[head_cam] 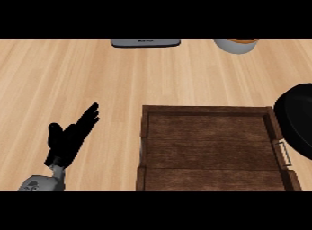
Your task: Pick the sweet potato from the tray and place it in the pot
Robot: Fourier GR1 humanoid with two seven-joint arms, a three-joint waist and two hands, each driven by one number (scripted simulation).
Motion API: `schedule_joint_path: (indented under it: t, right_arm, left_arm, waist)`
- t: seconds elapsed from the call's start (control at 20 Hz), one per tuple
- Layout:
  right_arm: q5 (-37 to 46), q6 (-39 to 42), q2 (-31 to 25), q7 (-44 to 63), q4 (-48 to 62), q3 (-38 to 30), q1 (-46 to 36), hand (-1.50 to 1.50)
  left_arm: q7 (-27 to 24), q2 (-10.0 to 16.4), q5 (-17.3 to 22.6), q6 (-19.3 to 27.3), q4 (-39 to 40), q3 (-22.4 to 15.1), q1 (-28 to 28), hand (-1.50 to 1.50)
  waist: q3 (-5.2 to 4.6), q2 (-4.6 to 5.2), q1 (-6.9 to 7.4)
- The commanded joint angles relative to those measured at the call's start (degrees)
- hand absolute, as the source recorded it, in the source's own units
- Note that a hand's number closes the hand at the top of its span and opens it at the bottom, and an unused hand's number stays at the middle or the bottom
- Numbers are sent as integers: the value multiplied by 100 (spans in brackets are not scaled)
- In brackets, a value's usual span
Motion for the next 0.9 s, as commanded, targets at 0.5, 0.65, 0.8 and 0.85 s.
schedule_joint_path:
  t: [0.5, 0.65, 0.8, 0.85]
  right_arm:
    - [856, 501, -1481, -2164, 1409, 384, -436, 150]
    - [1112, 266, -1578, -2113, 1488, 766, -807, 150]
    - [1538, -259, -1349, -2063, 1374, 1265, -1048, 150]
    - [1696, -458, -1283, -2362, 1547, 1355, -1096, 150]
  left_arm:
    - [209, -9, 28, -218, -161, -123, -225, 0]
    - [153, -203, -209, -14, 31, -283, -199, 0]
    - [110, -308, -323, 119, -138, -383, -41, 0]
    - [357, -148, -173, -130, 18, -258, -456, 0]
  waist:
    - [-40, 10, 375]
    - [-53, 23, 417]
    - [-58, 4, 442]
    - [-48, 39, 446]
